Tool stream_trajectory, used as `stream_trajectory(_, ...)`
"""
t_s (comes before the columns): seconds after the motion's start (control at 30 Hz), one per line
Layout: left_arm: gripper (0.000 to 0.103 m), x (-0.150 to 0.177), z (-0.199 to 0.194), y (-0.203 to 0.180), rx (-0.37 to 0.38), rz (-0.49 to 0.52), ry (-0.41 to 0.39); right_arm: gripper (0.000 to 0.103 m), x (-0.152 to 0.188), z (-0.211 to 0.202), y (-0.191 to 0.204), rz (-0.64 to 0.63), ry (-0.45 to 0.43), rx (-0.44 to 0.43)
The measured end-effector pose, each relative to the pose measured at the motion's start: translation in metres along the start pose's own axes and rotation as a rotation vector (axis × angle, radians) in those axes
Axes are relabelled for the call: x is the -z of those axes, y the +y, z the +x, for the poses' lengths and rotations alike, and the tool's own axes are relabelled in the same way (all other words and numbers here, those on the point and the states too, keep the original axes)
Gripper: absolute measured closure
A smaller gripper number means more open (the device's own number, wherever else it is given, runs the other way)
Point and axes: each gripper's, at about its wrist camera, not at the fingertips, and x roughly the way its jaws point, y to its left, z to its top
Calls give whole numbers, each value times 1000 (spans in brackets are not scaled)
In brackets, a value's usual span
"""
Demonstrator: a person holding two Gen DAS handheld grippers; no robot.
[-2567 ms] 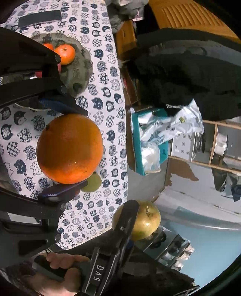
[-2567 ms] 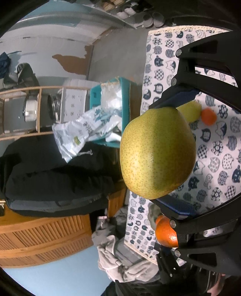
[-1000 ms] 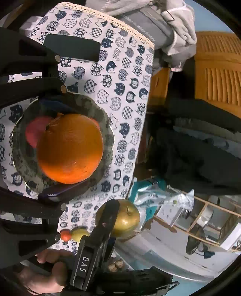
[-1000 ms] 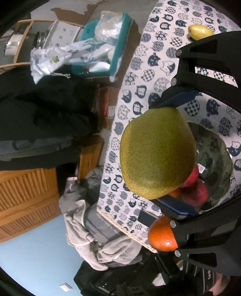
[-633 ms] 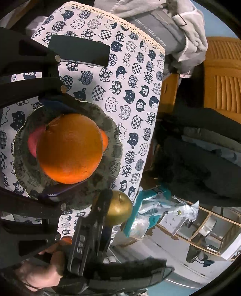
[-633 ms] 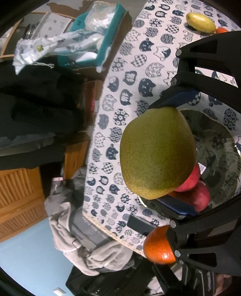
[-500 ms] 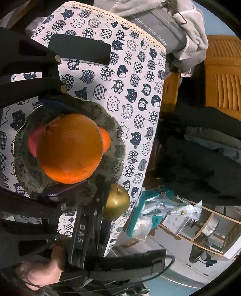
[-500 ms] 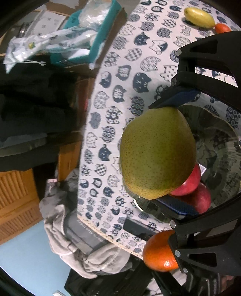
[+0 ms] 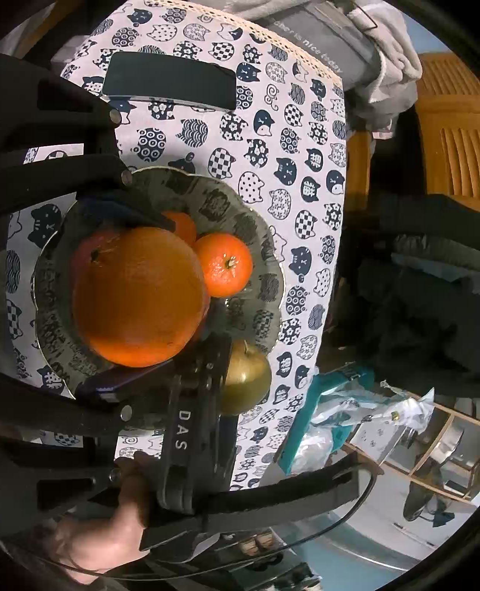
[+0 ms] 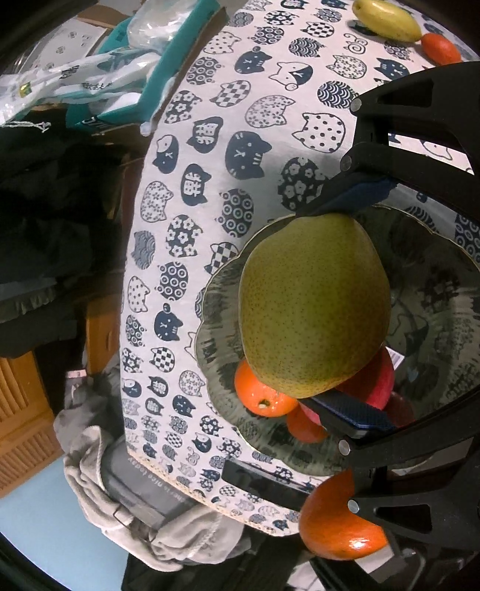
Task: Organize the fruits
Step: 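Hold the orange and pear above the bowl with both grippers, then open both grippers to drop the orange and pear into the bowl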
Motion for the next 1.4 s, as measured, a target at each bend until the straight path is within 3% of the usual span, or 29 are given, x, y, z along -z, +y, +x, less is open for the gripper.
stream_trajectory(0.93,35,12,12,-17,-10,14,49,18,15,-5,4,-19,55,38)
stream_trajectory(1.4,34,13,11,-22,-11,18,49,18,13,-13,-15,154,24,-81)
